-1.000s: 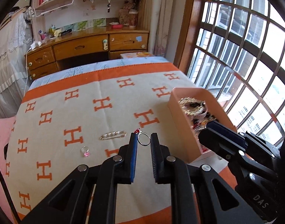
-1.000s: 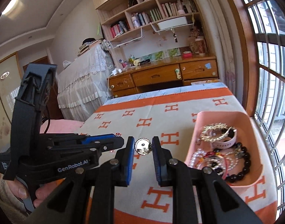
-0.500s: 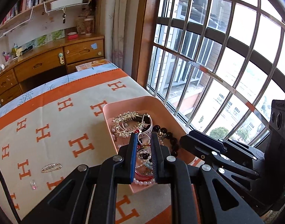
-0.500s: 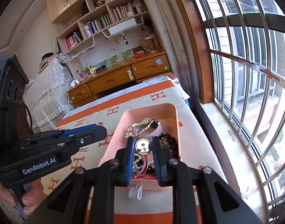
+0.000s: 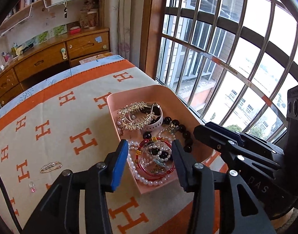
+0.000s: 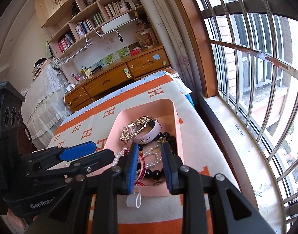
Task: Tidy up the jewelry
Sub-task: 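Withdraw both grippers toward the pearl safety pin and pink ring, then grasp the pearl safety pin with the right gripper while the left gripper grasps the pink ring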
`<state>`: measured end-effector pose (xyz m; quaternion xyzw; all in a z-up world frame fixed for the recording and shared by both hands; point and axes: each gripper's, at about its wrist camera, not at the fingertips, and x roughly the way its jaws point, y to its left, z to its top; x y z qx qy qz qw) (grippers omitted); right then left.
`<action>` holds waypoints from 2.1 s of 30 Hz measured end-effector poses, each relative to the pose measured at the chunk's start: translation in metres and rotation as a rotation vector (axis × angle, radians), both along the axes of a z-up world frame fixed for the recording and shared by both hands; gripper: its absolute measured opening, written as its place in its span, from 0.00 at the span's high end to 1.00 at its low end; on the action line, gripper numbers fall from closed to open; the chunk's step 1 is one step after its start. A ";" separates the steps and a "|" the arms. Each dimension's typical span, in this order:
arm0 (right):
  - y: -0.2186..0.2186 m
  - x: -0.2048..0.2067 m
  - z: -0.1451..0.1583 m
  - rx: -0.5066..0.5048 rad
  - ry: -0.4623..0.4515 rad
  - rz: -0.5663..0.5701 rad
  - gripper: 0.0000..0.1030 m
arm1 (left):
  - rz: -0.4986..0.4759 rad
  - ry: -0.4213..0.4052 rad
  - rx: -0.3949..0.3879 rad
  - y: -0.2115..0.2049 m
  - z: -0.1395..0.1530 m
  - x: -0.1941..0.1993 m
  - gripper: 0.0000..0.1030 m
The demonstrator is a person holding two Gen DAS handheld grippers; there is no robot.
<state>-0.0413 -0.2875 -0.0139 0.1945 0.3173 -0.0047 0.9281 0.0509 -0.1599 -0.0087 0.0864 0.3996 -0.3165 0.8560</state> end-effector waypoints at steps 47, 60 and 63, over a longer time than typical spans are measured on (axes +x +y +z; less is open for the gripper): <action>0.220 0.168 -0.004 -0.345 0.412 0.828 0.76 | 0.345 0.164 0.103 0.212 -0.049 0.046 0.38; 0.246 0.181 -0.044 -0.495 0.434 0.996 0.76 | 0.380 0.289 0.025 0.203 -0.066 0.063 0.61; 0.246 0.175 -0.044 -0.516 0.422 1.002 0.82 | 0.384 0.291 0.029 0.199 -0.067 0.065 0.61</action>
